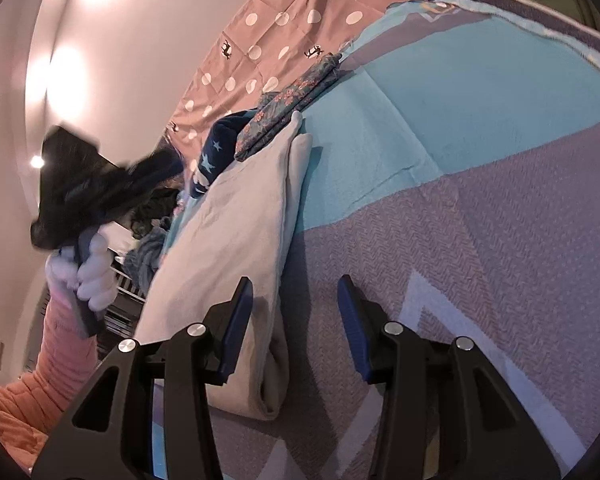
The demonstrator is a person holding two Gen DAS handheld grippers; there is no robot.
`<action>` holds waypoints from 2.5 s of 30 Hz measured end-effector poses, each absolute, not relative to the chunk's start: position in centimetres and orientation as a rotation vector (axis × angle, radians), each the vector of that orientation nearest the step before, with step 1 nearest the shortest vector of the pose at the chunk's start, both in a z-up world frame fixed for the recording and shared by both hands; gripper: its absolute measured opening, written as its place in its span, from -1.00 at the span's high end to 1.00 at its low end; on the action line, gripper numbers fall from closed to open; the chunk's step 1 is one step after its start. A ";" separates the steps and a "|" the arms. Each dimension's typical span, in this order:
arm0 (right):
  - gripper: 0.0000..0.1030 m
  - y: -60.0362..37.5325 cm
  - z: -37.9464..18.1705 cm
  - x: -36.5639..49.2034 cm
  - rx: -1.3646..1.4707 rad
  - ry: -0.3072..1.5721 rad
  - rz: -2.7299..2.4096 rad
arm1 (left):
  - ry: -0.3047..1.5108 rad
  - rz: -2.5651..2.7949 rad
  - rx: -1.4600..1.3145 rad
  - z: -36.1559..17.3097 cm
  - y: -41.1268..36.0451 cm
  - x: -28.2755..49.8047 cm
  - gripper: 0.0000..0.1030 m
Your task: Fold small clothes
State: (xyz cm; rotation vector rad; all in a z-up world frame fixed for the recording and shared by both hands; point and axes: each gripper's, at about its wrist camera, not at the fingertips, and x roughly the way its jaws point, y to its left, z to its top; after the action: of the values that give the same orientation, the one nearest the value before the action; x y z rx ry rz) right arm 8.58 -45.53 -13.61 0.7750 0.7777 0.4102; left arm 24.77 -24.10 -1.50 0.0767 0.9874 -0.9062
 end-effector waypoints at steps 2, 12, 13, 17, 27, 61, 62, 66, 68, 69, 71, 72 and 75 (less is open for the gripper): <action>0.12 -46.2 -13.9 8.5 0.811 0.768 0.443 | 1.001 -0.899 0.171 -2.1 -27.7 25.2 0.28; 0.10 -47.1 -14.3 8.4 0.885 0.736 0.519 | 1.112 -0.845 0.543 -6.5 -36.4 25.9 0.25; 0.09 -47.2 -14.3 8.4 0.894 0.732 0.529 | 1.124 -0.833 0.584 -6.8 -36.6 25.8 0.30; 0.09 -47.7 -14.5 8.4 0.932 0.715 0.552 | 1.156 -0.762 0.757 -8.5 -36.6 25.9 0.82; 0.09 -46.9 -13.2 10.1 0.825 0.800 0.465 | 1.154 -0.814 0.586 -8.1 -29.7 24.9 0.99; 0.96 -37.8 -5.2 26.3 0.386 1.170 0.481 | 0.989 -0.975 0.040 -11.2 -21.7 25.4 0.98; 0.96 -36.5 -4.3 25.3 0.332 1.134 0.532 | 0.997 -0.980 0.006 -11.3 -21.2 25.6 0.98; 0.96 -34.7 -3.3 23.1 0.317 1.066 0.672 | 1.024 -0.994 -0.056 -11.8 -20.8 26.3 0.98; 0.95 -35.7 -3.4 23.0 0.337 1.047 0.617 | 1.023 -0.997 -0.062 -11.8 -20.7 26.2 0.98; 0.95 -36.6 -3.6 23.2 0.356 1.045 0.570 | 1.023 -0.999 -0.067 -11.8 -20.7 26.2 0.98; 0.94 -38.5 -4.3 23.6 0.371 1.046 0.453 | 1.025 -1.002 -0.076 -11.8 -20.6 26.3 0.98; 0.93 -39.9 -4.8 24.3 0.367 1.059 0.365 | 1.026 -1.004 -0.085 -11.9 -20.6 26.3 0.98; 0.87 -42.9 -7.2 25.1 0.454 1.117 0.251 | 1.029 -1.009 -0.099 -12.0 -20.4 26.3 0.98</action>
State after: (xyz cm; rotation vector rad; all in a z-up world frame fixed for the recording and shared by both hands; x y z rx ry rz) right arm 25.10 -42.89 -7.17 0.4542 1.1173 0.2514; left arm 26.26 -20.40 -11.98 -0.0990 1.0291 -1.0091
